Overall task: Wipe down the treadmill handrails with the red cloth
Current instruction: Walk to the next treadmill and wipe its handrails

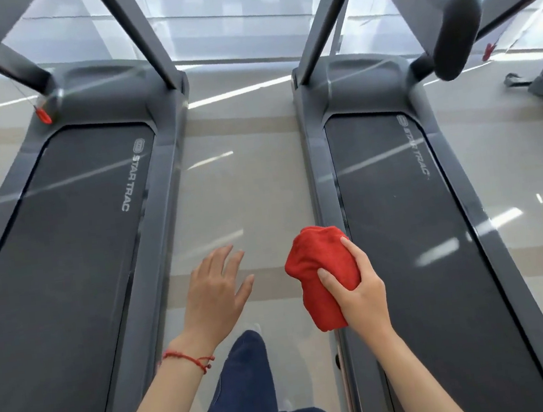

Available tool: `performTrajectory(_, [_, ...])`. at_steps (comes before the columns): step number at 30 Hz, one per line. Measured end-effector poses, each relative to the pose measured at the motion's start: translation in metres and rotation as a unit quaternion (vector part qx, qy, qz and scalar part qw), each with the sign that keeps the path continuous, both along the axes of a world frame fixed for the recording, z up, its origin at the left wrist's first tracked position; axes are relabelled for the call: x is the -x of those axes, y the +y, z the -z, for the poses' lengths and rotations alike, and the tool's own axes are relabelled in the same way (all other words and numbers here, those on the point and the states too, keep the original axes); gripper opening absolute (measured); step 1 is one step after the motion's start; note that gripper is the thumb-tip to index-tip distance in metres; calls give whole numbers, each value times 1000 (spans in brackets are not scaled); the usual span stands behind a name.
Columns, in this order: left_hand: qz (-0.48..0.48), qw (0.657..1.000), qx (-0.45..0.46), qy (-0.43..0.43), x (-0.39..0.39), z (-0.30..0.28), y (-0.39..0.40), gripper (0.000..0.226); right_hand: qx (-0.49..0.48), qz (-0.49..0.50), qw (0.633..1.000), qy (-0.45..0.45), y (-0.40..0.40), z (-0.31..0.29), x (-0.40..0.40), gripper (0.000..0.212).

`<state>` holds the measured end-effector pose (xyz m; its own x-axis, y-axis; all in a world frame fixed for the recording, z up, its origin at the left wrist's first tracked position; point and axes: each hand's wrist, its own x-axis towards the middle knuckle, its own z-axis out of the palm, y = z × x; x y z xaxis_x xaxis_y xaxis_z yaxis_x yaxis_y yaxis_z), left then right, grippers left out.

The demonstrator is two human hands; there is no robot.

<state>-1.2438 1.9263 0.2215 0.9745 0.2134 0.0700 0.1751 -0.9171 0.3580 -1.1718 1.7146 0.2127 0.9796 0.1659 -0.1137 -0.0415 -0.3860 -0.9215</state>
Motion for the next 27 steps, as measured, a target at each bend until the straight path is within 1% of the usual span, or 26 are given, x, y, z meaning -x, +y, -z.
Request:
performTrajectory(2, [21, 1000, -1, -16, -29, 0, 10, 40, -6, 15, 1000, -4, 9, -1, -21, 64])
performTrajectory(5, [52, 999, 1, -16, -74, -6, 23, 44, -11, 44, 999, -10, 20, -5, -50, 64])
performTrajectory(9, [100, 995, -1, -24, -129, -13, 36, 38, -23, 85, 996, -13, 31, -12, -86, 60])
performTrajectory(11, [126, 992, 2, -13, -152, -17, 38, 46, -24, 103, 994, -18, 32, -14, -101, 61])
performTrajectory(14, [153, 988, 2, -12, -182, -22, 37, 48, -27, 129, 991, -21, 30, -18, -117, 62])
performTrajectory(21, [201, 979, 6, -35, -242, -25, 7, 48, -16, 176, 984, -36, -5, -22, -157, 61])
performTrajectory(24, [204, 978, 6, -43, -266, -24, -12, 39, -7, 186, 982, -39, -28, -21, -179, 60])
performTrajectory(27, [199, 979, 9, -43, -290, -29, -34, 40, -4, 181, 983, -39, -54, -22, -205, 61])
